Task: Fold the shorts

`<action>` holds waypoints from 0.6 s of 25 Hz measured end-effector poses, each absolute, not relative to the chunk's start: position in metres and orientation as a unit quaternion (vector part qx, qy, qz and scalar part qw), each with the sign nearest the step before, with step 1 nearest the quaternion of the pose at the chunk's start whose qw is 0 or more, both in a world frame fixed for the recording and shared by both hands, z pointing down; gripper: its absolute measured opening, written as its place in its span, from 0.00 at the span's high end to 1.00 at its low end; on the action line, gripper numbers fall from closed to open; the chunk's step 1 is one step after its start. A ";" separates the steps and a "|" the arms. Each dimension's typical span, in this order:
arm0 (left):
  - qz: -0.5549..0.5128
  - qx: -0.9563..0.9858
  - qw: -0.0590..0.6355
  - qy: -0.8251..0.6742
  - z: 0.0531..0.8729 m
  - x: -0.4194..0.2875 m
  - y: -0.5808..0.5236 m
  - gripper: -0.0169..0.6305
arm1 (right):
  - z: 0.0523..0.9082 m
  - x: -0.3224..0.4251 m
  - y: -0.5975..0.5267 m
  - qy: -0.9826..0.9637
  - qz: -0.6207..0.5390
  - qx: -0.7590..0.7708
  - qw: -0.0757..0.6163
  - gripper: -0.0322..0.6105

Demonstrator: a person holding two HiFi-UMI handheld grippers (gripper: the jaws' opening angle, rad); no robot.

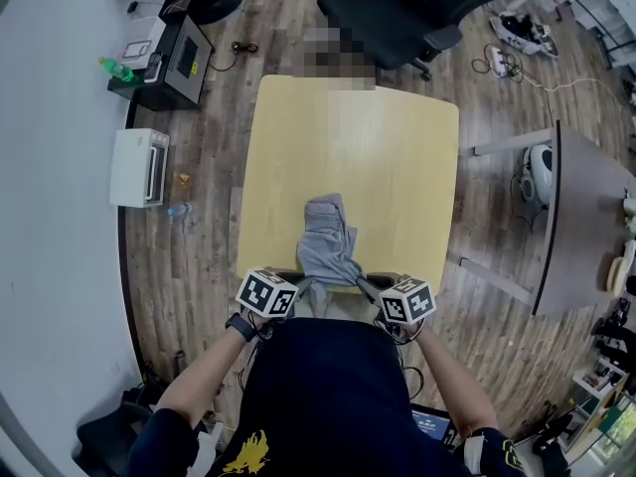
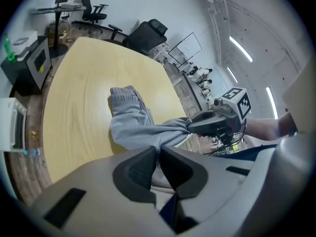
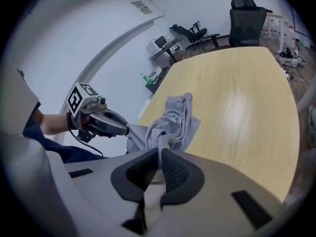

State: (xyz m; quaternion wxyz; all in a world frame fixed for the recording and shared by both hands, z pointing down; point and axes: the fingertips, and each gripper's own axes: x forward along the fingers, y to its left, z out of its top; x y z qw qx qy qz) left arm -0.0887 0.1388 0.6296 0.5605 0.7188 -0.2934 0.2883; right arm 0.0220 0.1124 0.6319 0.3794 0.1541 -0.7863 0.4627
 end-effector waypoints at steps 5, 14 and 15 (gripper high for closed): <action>0.283 0.733 0.544 -0.295 0.624 -0.095 0.088 0.92 | 0.632 0.015 0.064 -0.798 0.439 0.183 0.371 0.90; 0.244 0.713 0.573 -0.322 0.611 -0.080 0.059 0.92 | 0.633 0.018 0.052 -0.807 0.420 0.206 0.359 0.64; 0.229 0.705 0.584 -0.330 0.611 -0.080 0.058 0.92 | 0.631 0.022 0.062 -0.806 0.418 0.211 0.363 0.63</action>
